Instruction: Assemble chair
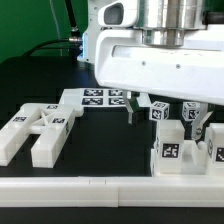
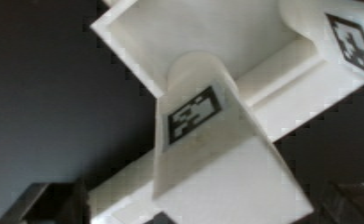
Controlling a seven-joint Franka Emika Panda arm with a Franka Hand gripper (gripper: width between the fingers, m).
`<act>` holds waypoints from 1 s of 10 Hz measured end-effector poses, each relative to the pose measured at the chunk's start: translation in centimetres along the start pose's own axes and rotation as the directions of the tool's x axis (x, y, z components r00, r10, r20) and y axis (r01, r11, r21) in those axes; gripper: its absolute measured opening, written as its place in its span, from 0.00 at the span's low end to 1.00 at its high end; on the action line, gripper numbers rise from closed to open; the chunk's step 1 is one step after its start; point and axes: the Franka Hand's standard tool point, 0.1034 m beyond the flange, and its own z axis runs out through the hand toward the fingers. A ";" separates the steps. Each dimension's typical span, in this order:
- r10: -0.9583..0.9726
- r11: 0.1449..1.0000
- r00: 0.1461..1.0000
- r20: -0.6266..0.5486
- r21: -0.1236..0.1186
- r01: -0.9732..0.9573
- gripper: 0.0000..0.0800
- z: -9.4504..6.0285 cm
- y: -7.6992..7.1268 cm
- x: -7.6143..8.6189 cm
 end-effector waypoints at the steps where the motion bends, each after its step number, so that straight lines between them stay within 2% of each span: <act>1: -0.105 0.994 0.994 -0.001 -0.005 0.105 0.81 0.1 0.1 0.0; 4: -0.285 0.958 0.959 -0.003 -0.025 0.285 0.81 0.2 0.1 -0.1; 7: -0.401 0.916 0.916 -0.002 -0.030 0.400 0.81 0.3 0.4 -0.1; 8: -0.394 0.919 0.919 -0.002 -0.030 0.393 0.66 0.3 0.4 -0.1; 9: -0.394 0.919 0.919 -0.002 -0.030 0.393 0.66 0.4 0.4 -0.1; 10: -0.394 0.919 0.919 -0.002 -0.030 0.393 0.48 0.3 0.4 -0.1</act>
Offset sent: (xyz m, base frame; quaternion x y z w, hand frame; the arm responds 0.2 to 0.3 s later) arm 0.0011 0.0019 -0.0031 -0.0205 0.0073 -0.2089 0.9777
